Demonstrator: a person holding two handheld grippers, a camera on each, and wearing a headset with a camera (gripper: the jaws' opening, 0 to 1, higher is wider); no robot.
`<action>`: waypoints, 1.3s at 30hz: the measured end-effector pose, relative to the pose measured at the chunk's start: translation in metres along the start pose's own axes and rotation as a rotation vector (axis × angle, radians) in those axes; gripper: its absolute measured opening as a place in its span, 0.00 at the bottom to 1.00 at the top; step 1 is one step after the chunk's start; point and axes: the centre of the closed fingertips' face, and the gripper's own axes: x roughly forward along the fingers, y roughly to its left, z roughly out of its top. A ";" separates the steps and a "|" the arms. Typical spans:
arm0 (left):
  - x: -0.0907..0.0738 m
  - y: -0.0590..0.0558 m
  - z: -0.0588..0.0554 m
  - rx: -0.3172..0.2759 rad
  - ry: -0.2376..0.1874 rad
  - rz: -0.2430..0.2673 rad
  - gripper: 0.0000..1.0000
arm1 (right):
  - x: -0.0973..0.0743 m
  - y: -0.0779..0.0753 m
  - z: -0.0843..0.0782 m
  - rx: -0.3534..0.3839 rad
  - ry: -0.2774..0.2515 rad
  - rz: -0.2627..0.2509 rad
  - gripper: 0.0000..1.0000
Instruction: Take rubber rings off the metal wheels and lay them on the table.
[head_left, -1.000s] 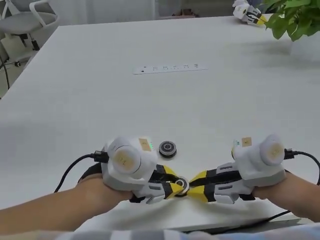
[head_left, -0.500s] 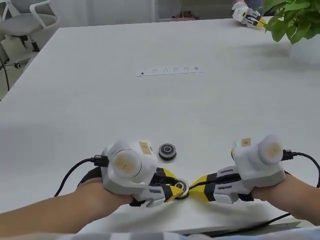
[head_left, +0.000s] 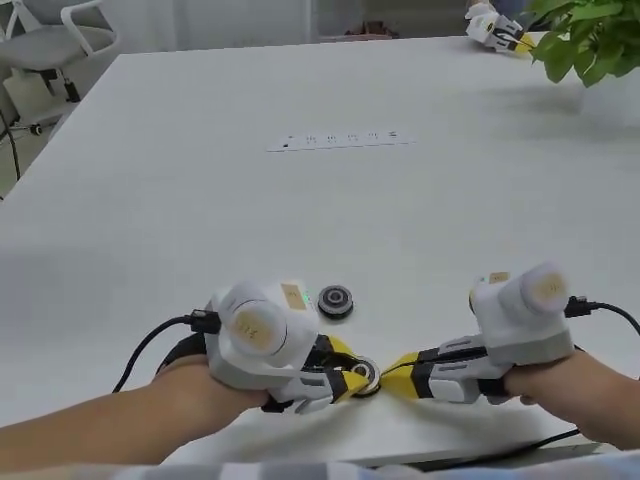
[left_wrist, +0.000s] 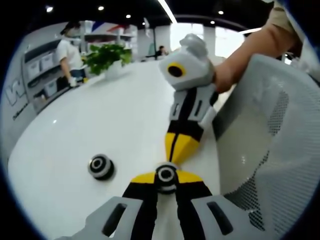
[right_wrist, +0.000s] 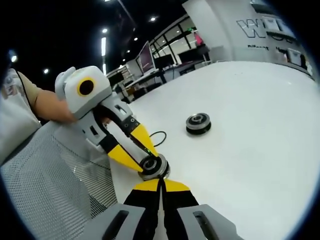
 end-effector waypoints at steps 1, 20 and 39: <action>0.000 0.000 0.000 0.000 0.000 0.002 0.13 | -0.001 0.000 0.000 0.020 -0.008 0.003 0.00; 0.000 0.001 0.001 -0.004 0.001 0.011 0.12 | -0.005 -0.002 0.016 0.154 -0.125 0.020 0.00; 0.000 -0.003 0.004 -0.009 0.011 0.030 0.12 | -0.002 0.011 0.021 0.157 -0.129 0.068 0.00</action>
